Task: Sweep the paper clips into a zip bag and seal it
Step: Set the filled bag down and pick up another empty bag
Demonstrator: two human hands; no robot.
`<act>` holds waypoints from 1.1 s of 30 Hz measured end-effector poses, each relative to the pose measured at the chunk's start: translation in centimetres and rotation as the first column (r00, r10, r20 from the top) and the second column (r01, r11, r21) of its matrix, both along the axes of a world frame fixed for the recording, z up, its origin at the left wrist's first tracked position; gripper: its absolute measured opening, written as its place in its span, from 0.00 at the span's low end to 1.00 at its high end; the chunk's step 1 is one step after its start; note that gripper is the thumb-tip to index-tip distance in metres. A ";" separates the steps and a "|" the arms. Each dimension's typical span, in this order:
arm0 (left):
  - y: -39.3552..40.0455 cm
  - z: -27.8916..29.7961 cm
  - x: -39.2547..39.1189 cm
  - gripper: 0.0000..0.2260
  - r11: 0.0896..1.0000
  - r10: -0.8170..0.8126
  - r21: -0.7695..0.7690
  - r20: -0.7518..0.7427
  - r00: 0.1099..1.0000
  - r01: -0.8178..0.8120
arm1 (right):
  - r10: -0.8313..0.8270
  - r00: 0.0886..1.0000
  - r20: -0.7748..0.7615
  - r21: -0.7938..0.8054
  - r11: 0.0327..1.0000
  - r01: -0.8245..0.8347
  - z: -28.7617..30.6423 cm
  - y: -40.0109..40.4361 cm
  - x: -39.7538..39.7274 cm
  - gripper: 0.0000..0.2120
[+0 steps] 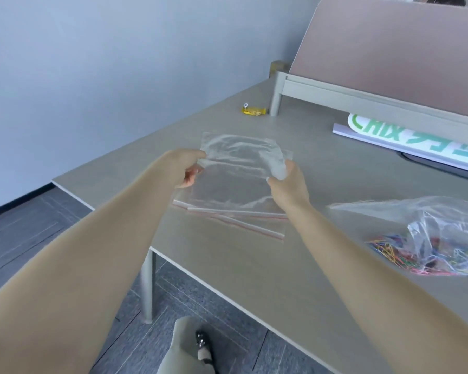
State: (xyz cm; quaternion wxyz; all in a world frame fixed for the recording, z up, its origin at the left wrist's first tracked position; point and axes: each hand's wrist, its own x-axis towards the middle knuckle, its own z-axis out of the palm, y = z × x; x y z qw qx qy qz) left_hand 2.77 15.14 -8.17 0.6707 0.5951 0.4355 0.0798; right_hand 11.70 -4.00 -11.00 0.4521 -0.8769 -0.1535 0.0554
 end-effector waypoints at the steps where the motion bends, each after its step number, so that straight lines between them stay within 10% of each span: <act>1: -0.2 0.1 -0.8 0.12 0.999 -0.021 -0.037 -0.029 0.999 0.020 | -0.022 1.000 -0.009 0.066 0.998 0.022 0.2 0.0 0.0 0.24; 7: -2.8 -0.3 -6.8 0.10 0.993 -0.098 -0.069 0.003 0.995 0.098 | 0.010 0.966 -0.259 0.236 0.970 0.054 2.0 -1.5 -1.3 0.24; 12: -4.1 1.8 -14.9 0.02 0.967 0.021 0.248 0.164 0.986 -0.062 | 0.359 0.784 -0.507 0.403 0.902 -0.152 3.2 -2.9 -6.4 0.18; 22: -8.3 5.8 -36.6 0.03 0.644 0.136 0.711 0.256 0.957 -0.282 | 0.717 0.543 -0.438 0.608 0.681 -0.408 4.6 -0.6 -22.1 0.16; 28: -10.0 6.2 -46.2 0.03 0.663 0.275 0.603 0.354 0.894 -0.443 | 0.871 0.297 -0.391 0.513 0.474 -0.716 4.0 0.4 -30.0 0.10; 33: -8.3 3.1 -50.5 0.13 0.795 0.425 0.229 0.451 0.785 -0.562 | 0.834 0.300 -0.463 0.724 0.551 -0.416 3.9 2.2 -32.7 0.15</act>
